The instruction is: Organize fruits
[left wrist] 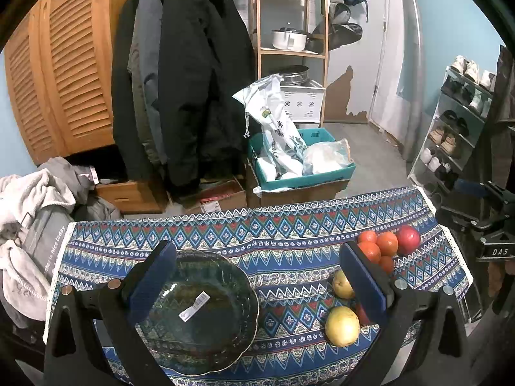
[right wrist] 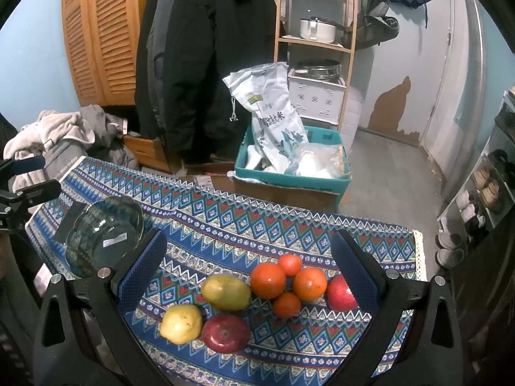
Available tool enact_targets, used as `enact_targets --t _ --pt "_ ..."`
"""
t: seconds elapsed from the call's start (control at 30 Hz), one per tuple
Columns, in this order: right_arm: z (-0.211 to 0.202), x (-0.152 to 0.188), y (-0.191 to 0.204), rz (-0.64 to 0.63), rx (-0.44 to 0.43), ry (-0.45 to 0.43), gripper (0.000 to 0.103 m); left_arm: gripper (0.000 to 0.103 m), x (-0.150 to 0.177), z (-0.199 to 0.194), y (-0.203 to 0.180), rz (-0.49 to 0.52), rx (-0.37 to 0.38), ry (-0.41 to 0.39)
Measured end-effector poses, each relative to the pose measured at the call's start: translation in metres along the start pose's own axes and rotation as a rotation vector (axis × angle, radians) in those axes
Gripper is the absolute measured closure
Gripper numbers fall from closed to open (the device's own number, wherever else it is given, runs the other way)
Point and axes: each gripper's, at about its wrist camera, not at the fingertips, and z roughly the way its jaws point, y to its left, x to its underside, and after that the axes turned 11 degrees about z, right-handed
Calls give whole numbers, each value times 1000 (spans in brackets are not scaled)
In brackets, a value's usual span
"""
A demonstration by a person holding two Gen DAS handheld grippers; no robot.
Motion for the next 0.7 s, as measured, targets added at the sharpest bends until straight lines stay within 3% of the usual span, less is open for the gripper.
enact_targets --t 0.7 --pt "4 2 2 -4 -1 16 3 0 1 -1 0 -2 9 -4"
